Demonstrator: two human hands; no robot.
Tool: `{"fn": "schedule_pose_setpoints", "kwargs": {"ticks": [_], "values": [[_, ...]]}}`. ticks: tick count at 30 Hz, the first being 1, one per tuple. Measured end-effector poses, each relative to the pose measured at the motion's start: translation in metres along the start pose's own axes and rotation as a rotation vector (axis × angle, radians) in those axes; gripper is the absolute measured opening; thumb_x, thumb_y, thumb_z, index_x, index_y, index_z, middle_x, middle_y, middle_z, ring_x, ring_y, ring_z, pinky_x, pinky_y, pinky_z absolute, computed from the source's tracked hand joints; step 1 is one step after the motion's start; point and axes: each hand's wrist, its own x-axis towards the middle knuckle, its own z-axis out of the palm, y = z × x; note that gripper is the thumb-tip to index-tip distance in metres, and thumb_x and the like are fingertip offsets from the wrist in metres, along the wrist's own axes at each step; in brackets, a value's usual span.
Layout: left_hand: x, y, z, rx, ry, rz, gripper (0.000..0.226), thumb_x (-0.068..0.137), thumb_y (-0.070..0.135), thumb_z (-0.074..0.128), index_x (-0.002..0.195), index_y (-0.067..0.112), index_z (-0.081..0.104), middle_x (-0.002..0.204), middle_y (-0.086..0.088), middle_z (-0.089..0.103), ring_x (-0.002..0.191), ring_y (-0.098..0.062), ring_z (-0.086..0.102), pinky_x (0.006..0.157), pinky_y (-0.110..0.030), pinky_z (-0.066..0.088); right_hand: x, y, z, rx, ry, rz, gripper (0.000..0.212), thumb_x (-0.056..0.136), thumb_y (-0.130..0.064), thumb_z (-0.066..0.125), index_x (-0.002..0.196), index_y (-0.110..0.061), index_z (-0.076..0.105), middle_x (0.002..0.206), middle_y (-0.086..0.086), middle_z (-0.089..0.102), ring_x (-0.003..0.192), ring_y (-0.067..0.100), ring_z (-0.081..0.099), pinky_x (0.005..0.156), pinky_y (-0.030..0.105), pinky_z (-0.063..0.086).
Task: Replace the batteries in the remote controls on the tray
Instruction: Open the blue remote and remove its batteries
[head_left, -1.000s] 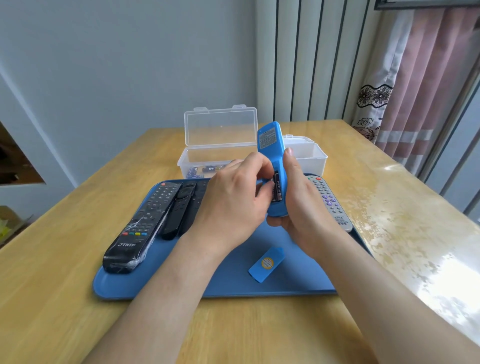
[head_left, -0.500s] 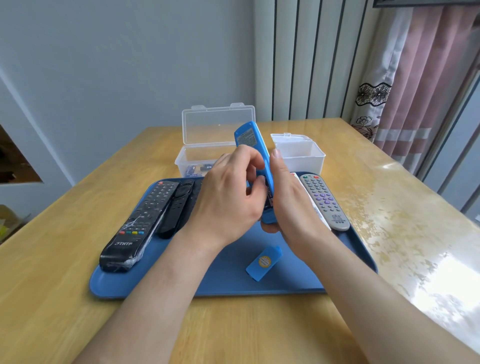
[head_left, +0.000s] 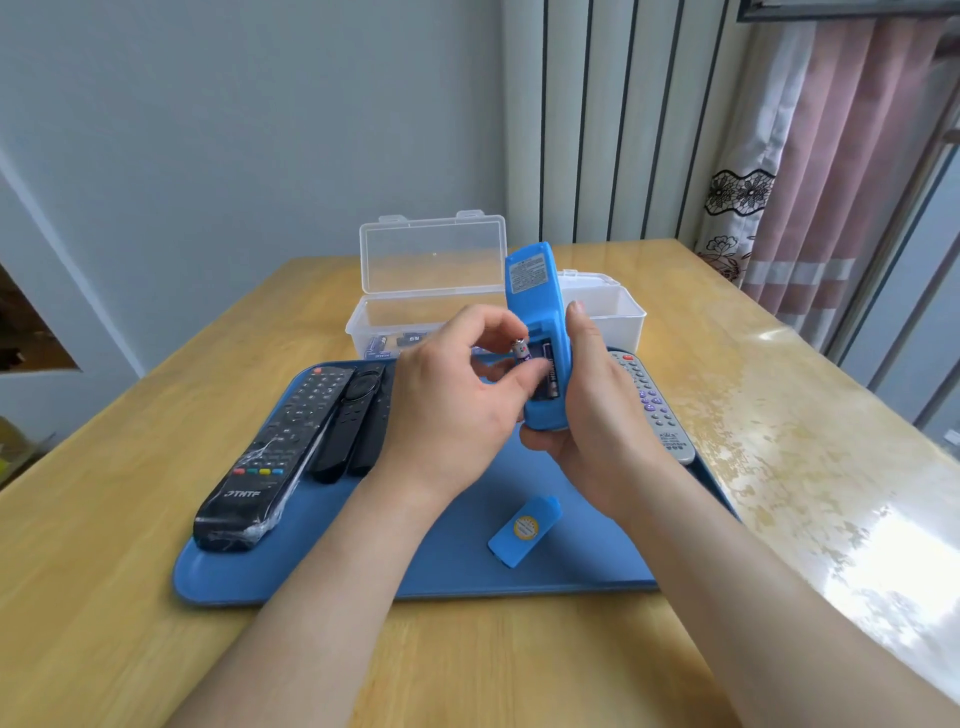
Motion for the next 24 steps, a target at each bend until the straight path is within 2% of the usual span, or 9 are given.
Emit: {"fn": "schedule_pose_setpoints", "kwargs": {"ticks": [2,4,6,9,10,12,15,18,24], "values": [[0.005,0.004,-0.003,-0.294,0.058,-0.174,0.016,0.083,0.004,0.071,0.085,0.018,0.064,0.080,0.003,0.072,0.074,-0.013,0.069,0.071,-0.024,0.055,0.001,-0.006,-0.004,-0.051,0.002,0.013,0.033,0.101,-0.029,0.036,0.090,-0.013,0.062,0.072,0.006,0.058,0.046,0.017,0.049,0.041,0.022,0.029],[0.013,0.001,-0.011,-0.491,0.171,-0.258,0.017,0.088,0.001,0.059,0.088,0.017,0.064,0.077,-0.001,0.070,0.073,-0.016,0.067,0.077,-0.031,0.056,-0.001,-0.014,-0.010,-0.261,-0.034,-0.011,0.018,0.094,-0.014,0.040,0.087,-0.011,0.056,0.074,0.008,0.050,0.045,0.017,0.051,0.040,0.021,0.028],[0.020,-0.007,-0.020,-0.375,0.250,-0.223,0.029,0.085,0.004,0.042,0.092,0.018,0.066,0.071,0.005,0.060,0.069,-0.012,0.058,0.073,-0.030,0.052,-0.002,-0.019,-0.016,-0.542,-0.099,-0.086,0.012,0.091,-0.006,0.044,0.091,-0.009,0.055,0.073,0.007,0.047,0.044,0.013,0.052,0.039,0.022,0.033],[0.020,-0.015,-0.026,0.118,0.189,-0.050,0.033,0.088,0.017,0.040,0.102,0.022,0.069,0.079,0.010,0.047,0.075,-0.009,0.050,0.072,-0.017,0.038,-0.003,-0.021,-0.017,-0.730,-0.168,-0.250,0.019,0.089,-0.001,0.054,0.097,-0.013,0.065,0.072,0.003,0.060,0.050,0.009,0.062,0.046,0.021,0.044],[0.018,-0.016,-0.025,0.269,0.121,-0.010,0.032,0.091,0.027,0.041,0.102,0.023,0.070,0.082,0.006,0.045,0.081,-0.012,0.050,0.073,-0.017,0.035,-0.002,-0.022,-0.018,-0.710,-0.149,-0.292,0.020,0.088,-0.001,0.059,0.097,-0.016,0.069,0.071,0.001,0.064,0.053,0.008,0.064,0.048,0.020,0.046],[0.013,-0.016,-0.020,0.458,-0.056,-0.024,0.039,0.097,0.042,0.038,0.076,0.027,0.067,0.081,0.000,0.045,0.082,-0.021,0.051,0.071,-0.029,0.036,-0.001,-0.023,-0.019,-0.588,-0.071,-0.337,0.011,0.087,-0.004,0.068,0.091,-0.013,0.072,0.060,-0.004,0.065,0.051,0.005,0.061,0.050,0.017,0.045],[0.009,-0.012,-0.015,0.488,-0.136,-0.100,0.055,0.099,0.046,0.034,0.050,0.020,0.038,0.064,0.000,0.042,0.066,-0.025,0.045,0.057,-0.036,0.029,0.003,-0.018,-0.019,-0.442,0.049,-0.331,0.012,0.090,-0.018,0.068,0.085,-0.007,0.072,0.051,-0.006,0.056,0.045,0.005,0.047,0.049,0.017,0.040],[0.005,-0.007,-0.009,0.384,-0.116,-0.134,0.057,0.101,0.042,0.035,0.051,0.016,0.028,0.047,0.001,0.032,0.052,-0.021,0.036,0.050,-0.037,0.023,0.004,-0.009,-0.012,-0.309,0.077,-0.214,0.020,0.093,-0.023,0.062,0.085,-0.007,0.070,0.062,0.003,0.050,0.046,0.007,0.038,0.048,0.018,0.034],[0.001,-0.016,-0.003,0.344,-0.167,-0.064,0.047,0.101,0.045,0.031,0.064,0.016,0.036,0.052,0.001,0.037,0.060,-0.029,0.040,0.053,-0.036,0.027,0.008,-0.005,-0.006,0.000,0.105,0.033,0.017,0.089,-0.011,0.050,0.072,-0.014,0.054,0.051,-0.005,0.044,0.050,0.011,0.027,0.043,0.021,0.024]]}}
